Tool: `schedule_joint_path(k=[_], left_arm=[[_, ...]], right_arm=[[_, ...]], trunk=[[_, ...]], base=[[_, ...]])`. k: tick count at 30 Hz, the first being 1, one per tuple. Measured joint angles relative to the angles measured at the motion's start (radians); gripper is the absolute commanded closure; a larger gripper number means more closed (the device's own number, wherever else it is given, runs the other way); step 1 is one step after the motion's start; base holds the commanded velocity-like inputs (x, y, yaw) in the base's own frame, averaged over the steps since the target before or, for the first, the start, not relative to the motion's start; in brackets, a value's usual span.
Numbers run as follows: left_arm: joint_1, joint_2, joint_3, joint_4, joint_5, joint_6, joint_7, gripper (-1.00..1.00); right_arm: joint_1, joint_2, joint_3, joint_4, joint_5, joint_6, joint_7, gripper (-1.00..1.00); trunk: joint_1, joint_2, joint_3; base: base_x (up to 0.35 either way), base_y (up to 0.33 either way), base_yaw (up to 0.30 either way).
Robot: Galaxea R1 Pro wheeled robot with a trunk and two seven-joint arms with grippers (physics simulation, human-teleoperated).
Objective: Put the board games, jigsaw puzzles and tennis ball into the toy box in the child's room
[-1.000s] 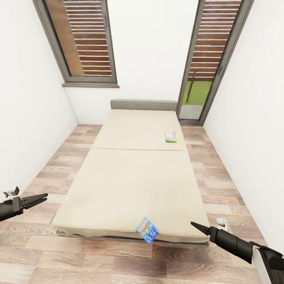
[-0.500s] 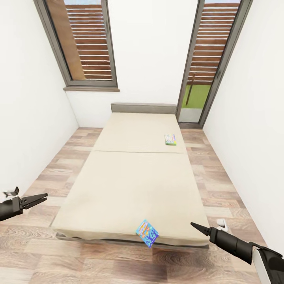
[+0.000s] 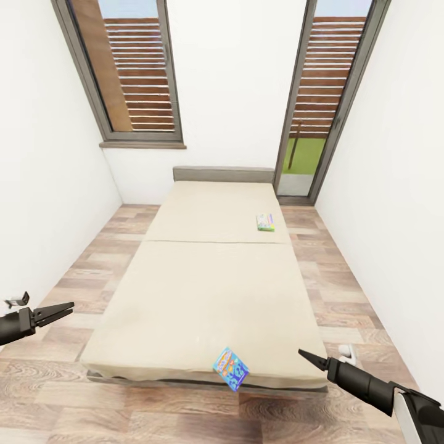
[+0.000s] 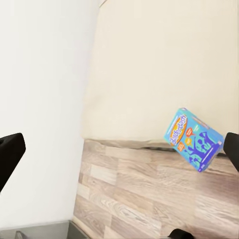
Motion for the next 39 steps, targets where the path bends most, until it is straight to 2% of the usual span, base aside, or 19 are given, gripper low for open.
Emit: schedule_joint_path(k=[20, 32, 39], left_arm=[[0.000, 0.000, 0.001, 0.000, 0.001, 0.000, -0.001, -1.00], [0.000, 0.000, 0.001, 0.000, 0.000, 0.000, -0.001, -1.00], [0.000, 0.000, 0.001, 0.000, 0.001, 0.000, -0.001, -1.00]], right_arm=[[0.000, 0.000, 0.000, 0.066, 0.003, -0.017, -0.019, -1.00], [0.000, 0.000, 0.000, 0.082, 0.005, -0.027, -0.027, -1.00], [0.000, 0.000, 0.000, 0.085, 0.004, -0.036, -0.030, -1.00]], trunk=[[0.000, 0.000, 0.033], [0.000, 0.000, 0.053], [0.000, 0.000, 0.065]], base=[[-0.006, 0.012, -0.069], [-0.218, 0.000, -0.071], [-0.073, 0.000, -0.070]])
